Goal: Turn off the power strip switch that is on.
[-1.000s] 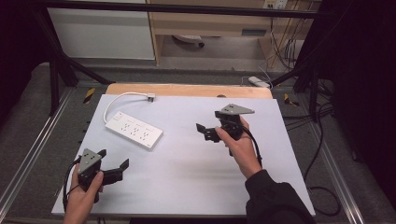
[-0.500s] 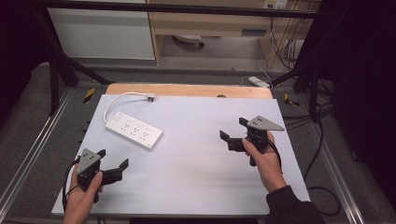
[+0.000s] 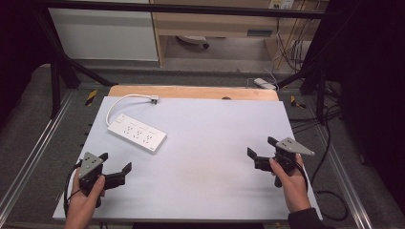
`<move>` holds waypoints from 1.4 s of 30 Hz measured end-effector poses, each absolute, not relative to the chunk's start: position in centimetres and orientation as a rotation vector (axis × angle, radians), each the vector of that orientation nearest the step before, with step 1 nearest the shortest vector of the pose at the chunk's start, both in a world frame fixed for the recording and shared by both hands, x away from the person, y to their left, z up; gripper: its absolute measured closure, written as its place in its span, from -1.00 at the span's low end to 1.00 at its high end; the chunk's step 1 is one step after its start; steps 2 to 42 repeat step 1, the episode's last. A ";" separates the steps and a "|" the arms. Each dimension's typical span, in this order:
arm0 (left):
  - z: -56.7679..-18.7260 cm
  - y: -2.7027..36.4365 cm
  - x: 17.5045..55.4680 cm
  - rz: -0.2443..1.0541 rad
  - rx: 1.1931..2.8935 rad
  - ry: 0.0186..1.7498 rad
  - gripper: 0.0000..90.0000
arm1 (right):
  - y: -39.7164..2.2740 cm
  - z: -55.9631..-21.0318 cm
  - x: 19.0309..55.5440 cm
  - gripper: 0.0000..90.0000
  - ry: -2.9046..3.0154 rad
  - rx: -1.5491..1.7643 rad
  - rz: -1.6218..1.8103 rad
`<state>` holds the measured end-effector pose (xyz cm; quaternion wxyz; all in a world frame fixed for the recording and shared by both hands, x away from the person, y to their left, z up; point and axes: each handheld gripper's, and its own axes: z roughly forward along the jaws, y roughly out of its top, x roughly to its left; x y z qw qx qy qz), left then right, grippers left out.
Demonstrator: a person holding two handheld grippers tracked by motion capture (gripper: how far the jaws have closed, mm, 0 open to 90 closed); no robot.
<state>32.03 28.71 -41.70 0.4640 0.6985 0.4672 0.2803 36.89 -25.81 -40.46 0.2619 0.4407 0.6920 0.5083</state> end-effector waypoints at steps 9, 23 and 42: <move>-41.7 28.7 32.0 0.689 1.716 1.148 -0.88 | -26.1 -40.9 36.9 -0.90 1.879 1.222 1.319; -41.7 28.7 32.0 0.689 1.716 1.148 -0.88 | -26.1 -40.9 36.9 -0.90 1.879 1.222 1.319; -41.7 28.7 32.0 0.689 1.716 1.148 -0.88 | -26.1 -40.9 36.9 -0.90 1.879 1.222 1.319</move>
